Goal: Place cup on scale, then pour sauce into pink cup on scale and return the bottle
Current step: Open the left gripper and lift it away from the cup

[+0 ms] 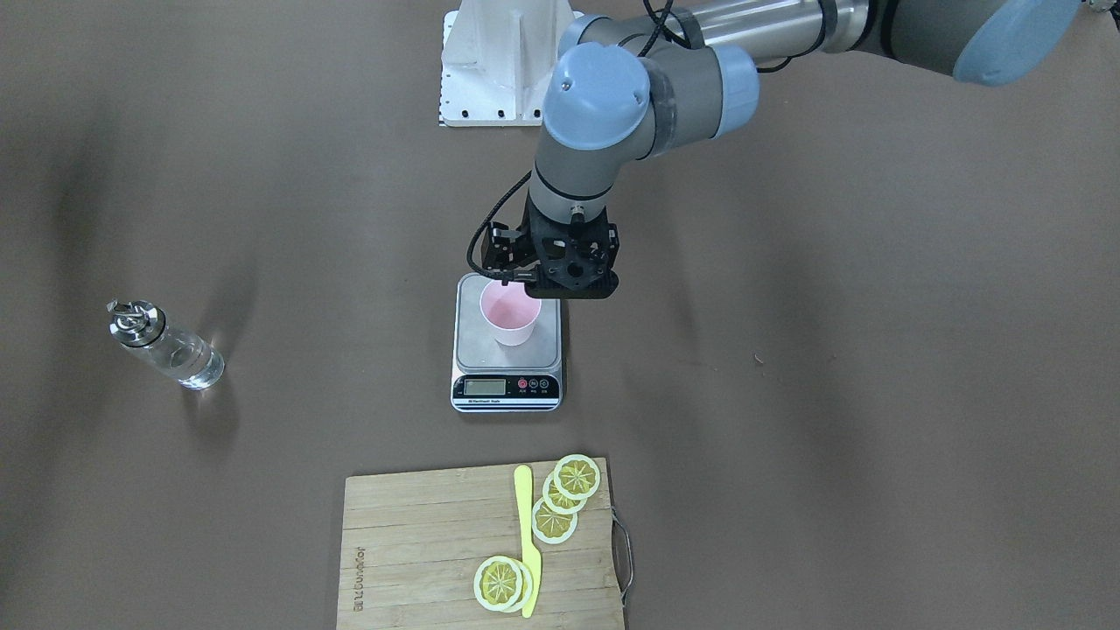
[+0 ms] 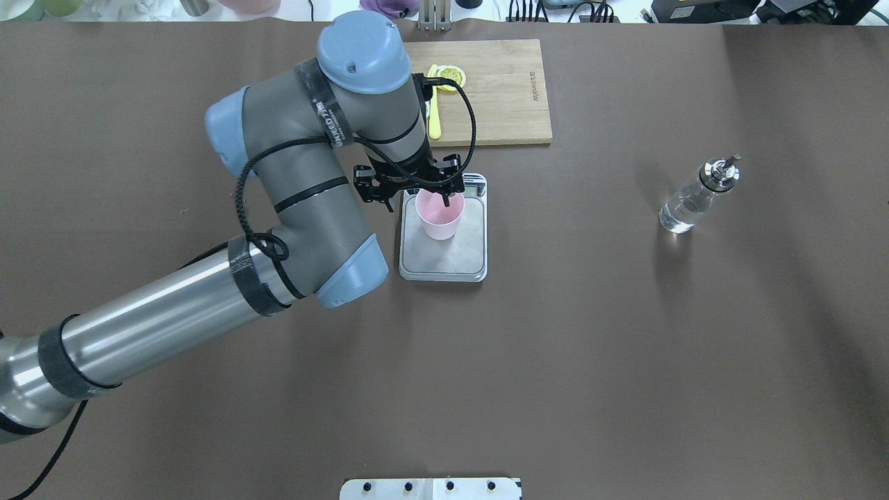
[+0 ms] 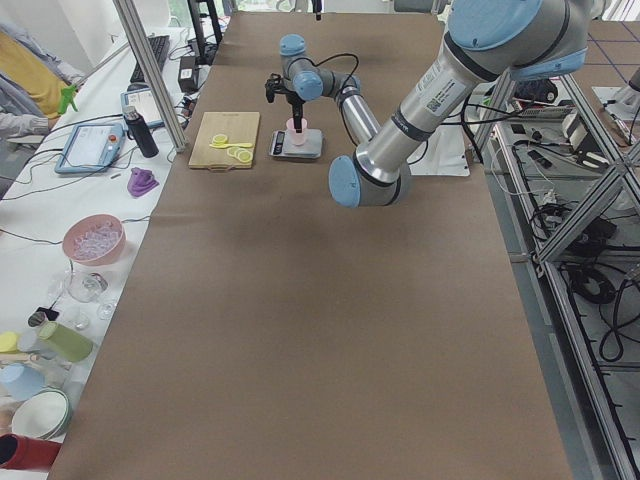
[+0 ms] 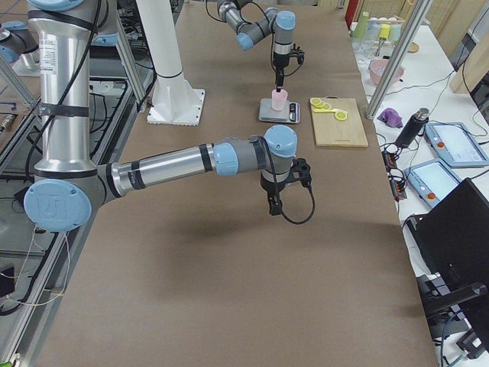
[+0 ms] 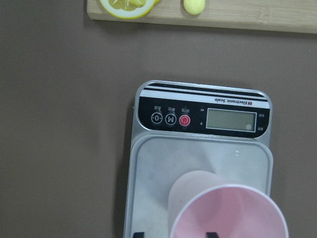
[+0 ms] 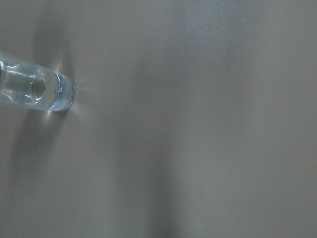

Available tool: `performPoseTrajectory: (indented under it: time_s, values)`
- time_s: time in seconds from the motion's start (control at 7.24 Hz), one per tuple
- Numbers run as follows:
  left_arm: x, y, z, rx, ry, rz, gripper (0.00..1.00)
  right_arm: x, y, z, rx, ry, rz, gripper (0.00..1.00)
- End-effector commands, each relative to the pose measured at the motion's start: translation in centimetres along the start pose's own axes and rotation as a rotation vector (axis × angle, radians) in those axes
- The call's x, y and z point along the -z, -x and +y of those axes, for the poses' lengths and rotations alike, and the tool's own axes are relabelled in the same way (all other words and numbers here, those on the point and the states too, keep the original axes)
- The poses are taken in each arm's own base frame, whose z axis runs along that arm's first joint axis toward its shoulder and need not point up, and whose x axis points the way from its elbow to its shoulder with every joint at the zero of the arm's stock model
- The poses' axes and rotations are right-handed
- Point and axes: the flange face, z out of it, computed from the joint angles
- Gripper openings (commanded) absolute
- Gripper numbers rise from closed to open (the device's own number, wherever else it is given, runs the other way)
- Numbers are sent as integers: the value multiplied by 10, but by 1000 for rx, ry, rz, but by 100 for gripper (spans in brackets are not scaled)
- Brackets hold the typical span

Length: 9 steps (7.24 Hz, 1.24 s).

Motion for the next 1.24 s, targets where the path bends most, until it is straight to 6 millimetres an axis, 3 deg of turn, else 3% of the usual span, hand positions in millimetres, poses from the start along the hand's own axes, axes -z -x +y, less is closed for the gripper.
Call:
performPoseTrajectory:
  time_s: [0.0, 0.14, 0.55, 0.69, 1.1]
  values:
    - [43, 82, 2, 28, -12, 31, 97, 11, 25, -2, 88, -62, -47, 100]
    - [56, 108, -12, 59, -17, 35, 96, 8, 22, 6, 105, -77, -51, 100]
    - [72, 186, -25, -2, -57, -12, 95, 7, 23, 43, 156, -219, -122, 99]
    - [76, 195, -31, -2, -67, -19, 95, 8, 21, 45, 164, -316, -110, 100]
    - [80, 200, -37, 7, -76, -22, 95, -13, 18, 41, 194, -385, -135, 100]
